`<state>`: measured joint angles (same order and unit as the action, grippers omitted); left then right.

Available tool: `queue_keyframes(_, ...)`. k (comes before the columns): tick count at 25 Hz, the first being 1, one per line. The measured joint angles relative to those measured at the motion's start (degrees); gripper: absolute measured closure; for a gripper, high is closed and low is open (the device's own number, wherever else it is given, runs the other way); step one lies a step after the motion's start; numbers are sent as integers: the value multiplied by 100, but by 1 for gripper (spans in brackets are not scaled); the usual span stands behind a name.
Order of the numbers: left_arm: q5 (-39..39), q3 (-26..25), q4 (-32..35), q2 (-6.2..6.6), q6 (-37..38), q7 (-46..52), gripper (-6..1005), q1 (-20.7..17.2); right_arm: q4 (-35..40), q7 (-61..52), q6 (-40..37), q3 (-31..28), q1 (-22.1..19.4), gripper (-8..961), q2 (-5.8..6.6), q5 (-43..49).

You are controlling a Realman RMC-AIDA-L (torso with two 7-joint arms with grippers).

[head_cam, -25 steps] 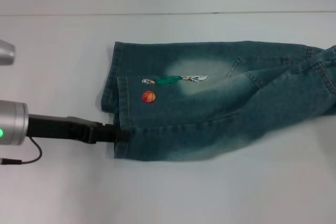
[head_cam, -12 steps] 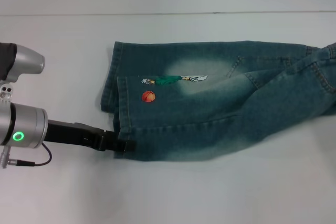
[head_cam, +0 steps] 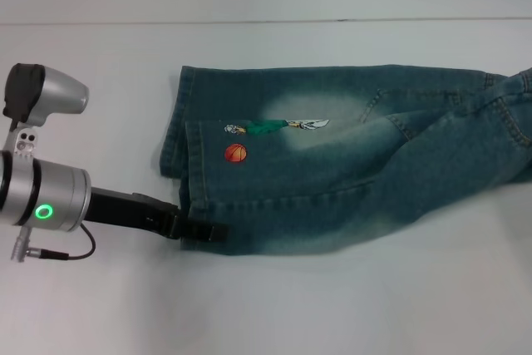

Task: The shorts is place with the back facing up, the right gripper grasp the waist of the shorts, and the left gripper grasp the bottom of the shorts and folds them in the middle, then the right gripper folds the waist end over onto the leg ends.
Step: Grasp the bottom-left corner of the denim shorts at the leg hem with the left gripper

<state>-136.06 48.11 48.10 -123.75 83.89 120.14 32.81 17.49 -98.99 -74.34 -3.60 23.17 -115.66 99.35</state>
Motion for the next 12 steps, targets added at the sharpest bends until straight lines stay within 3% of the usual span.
queue_keyframes(8,66,-3,6,-3,58,0,221,41,0,26,42,0,13,845,0,-3)
queue_keyframes(12,49,-4,-41,7,-33,-15,302,92,0,35,43,-6,12,844,0,-4)
